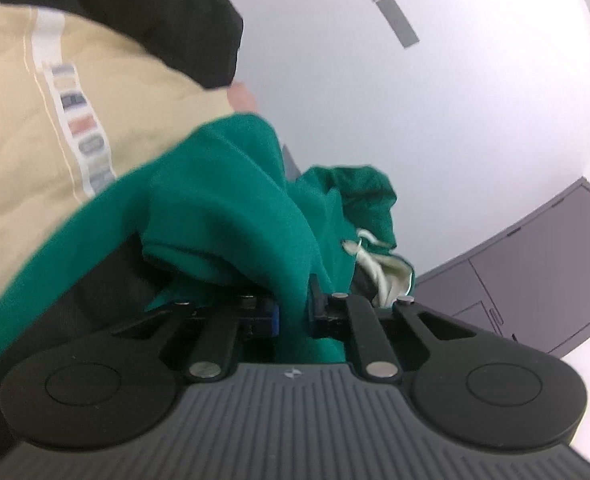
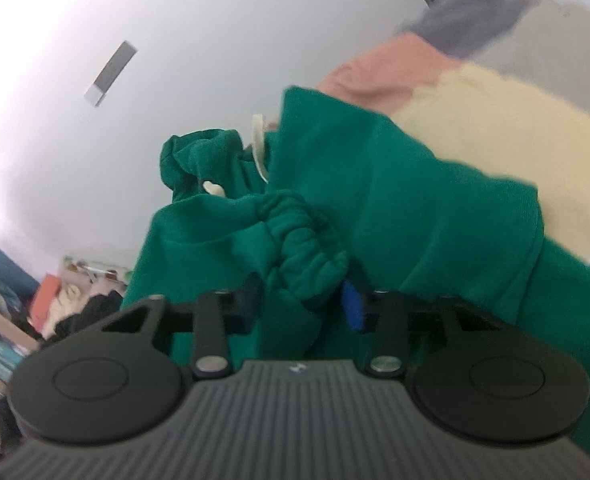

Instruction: Fold large clothes

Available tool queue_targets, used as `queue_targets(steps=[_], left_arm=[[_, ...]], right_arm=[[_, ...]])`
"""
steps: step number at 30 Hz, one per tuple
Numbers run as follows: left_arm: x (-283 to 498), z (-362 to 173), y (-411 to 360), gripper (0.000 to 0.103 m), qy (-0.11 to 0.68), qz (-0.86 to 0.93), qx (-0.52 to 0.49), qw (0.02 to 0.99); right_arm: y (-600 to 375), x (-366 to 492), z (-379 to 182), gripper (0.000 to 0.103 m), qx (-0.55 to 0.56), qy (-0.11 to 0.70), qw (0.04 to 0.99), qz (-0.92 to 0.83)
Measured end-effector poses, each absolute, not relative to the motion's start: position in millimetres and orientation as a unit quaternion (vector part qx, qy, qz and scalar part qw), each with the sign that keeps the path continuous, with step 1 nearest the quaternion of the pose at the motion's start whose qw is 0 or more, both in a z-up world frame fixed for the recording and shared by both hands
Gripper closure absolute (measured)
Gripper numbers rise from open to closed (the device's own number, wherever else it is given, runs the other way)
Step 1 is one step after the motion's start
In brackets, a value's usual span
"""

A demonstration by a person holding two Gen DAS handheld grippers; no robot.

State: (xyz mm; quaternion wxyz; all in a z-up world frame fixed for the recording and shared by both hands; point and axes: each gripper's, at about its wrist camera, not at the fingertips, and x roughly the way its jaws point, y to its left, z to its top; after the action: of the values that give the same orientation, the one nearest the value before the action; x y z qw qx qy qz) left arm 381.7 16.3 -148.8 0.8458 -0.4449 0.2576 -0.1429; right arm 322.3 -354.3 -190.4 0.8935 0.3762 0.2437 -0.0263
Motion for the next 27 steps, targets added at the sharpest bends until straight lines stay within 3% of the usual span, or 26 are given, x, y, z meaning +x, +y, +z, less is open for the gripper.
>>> queue_targets(steps=[2,9,13,18,21,24,26,27], left_arm=[[377,-146,24,0.090,0.245,-0.135,-0.454,0.846],[369,-142,55,0.090,0.233,-0.100,-0.476,0.842],[368,-147,62,0.090,0.247,-0.082,-0.472,0.842],[370,-153,56,0.090,0.277,-0.066,-0.441,0.851],[369,-154,54,0.089,0.285,-0.062,-0.428,0.856],[362,-150,55,0.078,0.297,-0.059,-0.407,0.862],[356,-142,55,0.057,0.302,-0.049,-0.386,0.870],[351,-137,55,0.055,0.301,-0.045,-0.373,0.877]], right_arm=[[-348,312,-179,0.071,0.370,0.229,0.900,-0.017],[-312,253,-132,0.073,0.317,0.192,0.928,0.023],[-294,224,-125,0.074,0.296,0.239,0.924,0.025],[-284,215,-163,0.073,0.279,0.341,0.898,0.004],[-289,218,-168,0.073,0.284,0.355,0.891,0.001],[-293,220,-165,0.067,0.294,0.351,0.889,0.004],[-295,221,-166,0.060,0.300,0.355,0.886,0.005],[-297,222,-165,0.058,0.302,0.356,0.884,0.003]])
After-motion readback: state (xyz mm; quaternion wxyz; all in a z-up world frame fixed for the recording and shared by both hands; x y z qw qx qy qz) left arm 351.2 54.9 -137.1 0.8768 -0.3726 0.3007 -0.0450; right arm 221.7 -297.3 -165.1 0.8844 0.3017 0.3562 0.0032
